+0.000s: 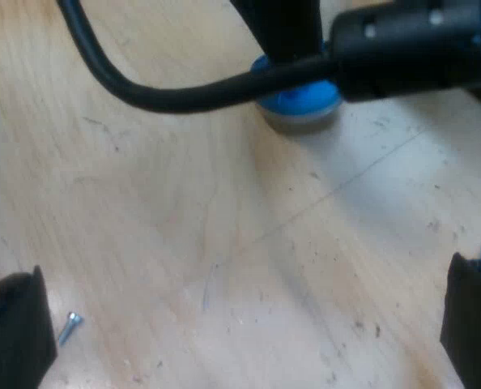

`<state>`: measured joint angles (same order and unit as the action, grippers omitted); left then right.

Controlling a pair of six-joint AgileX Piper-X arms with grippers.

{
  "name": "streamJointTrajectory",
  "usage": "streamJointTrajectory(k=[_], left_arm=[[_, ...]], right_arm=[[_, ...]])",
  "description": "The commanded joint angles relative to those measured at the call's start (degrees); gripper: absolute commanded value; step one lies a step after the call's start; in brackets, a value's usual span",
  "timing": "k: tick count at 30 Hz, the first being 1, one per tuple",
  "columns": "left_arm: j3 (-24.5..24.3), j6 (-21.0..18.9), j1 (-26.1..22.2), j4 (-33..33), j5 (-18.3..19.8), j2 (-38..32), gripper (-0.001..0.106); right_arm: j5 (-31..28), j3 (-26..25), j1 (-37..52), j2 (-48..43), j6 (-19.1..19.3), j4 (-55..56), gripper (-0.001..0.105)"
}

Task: Grind coffee beans and then tamp

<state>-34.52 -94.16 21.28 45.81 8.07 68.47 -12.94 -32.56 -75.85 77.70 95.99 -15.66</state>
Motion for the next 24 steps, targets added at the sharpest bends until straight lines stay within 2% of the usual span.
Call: streamJointTrajectory(k=[1,4,6,7,10,11,13,14,16,18,24], left_arm=[[-0.2,-0.5,0.0,-0.7,-2.0,0.2,0.000],[-0.2,-0.5,0.0,0.0,-2.7,0.8,0.001],[-0.2,-0.5,0.0,0.8,-2.7,1.6,0.008],[-0.2,-0.5,0.0,1.2,-2.7,2.0,0.016],[-0.2,-0.5,0.0,2.0,-2.7,3.7,0.053],[-0.2,-0.5,0.0,2.0,-2.7,3.8,0.058],[-0.2,-0.3,0.0,2.0,-2.7,3.9,0.083],[-0.2,-0.3,0.0,2.1,-2.7,3.9,0.091],[-0.5,-0.3,0.0,3.2,-2.7,3.9,0.097],[-1.2,-0.3,0.0,4.6,-2.8,3.7,0.099],[-3.9,-0.3,0.0,8.1,-9.2,-2.4,0.099]], right_arm=[[0.5,-0.5,0.3,0.8,0.6,-1.3,0.100],[0.5,-0.5,0.3,0.8,0.3,-1.3,0.100],[0.5,-0.5,0.3,0.8,0.3,-1.3,0.100],[0.5,-0.5,0.3,0.8,0.3,-1.3,0.100],[0.5,-0.5,0.3,0.8,0.3,-1.3,0.100],[0.5,-0.5,0.3,0.8,0.3,-1.3,0.100],[0.8,-0.5,0.3,0.8,0.3,-1.3,0.100],[0.8,-0.5,0.3,0.7,0.3,-1.3,0.100],[0.8,-0.5,0.3,0.5,0.3,-1.3,0.100],[0.8,-0.5,0.3,-0.1,-0.1,-1.0,0.100],[-0.2,-0.8,0.3,-5.8,-1.0,6.4,0.100]])
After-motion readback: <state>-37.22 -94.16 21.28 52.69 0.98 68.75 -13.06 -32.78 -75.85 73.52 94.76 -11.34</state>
